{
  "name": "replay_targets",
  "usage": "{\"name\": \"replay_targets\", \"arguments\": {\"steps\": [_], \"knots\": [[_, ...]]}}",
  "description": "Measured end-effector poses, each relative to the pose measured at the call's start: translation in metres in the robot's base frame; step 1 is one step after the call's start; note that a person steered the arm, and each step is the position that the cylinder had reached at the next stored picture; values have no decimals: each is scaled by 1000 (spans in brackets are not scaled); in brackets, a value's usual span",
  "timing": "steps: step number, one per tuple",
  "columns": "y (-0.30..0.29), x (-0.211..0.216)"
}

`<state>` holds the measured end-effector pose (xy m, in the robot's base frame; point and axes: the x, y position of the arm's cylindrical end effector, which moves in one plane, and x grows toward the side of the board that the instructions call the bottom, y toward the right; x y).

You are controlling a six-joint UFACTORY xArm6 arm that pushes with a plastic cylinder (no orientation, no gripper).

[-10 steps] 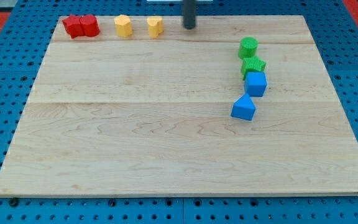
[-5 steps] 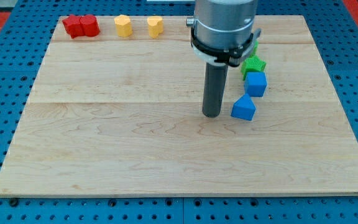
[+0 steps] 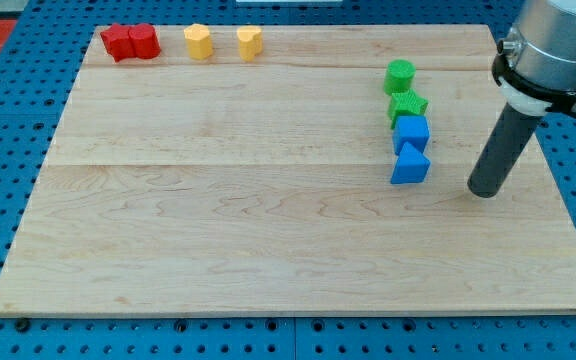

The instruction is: Adjust the triangle below the cube to form a line

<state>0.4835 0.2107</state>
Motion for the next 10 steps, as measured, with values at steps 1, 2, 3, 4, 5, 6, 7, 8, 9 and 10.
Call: {"name": "replay_targets", "arguments": {"steps": [1,2,3,4,5,6,7,8,9,10], "knots": [[0,0],[0,0],[0,-1],[0,-2],[0,-3],[0,-4],[0,-4],[0,-5],[1,-7],[2,-7]]}}
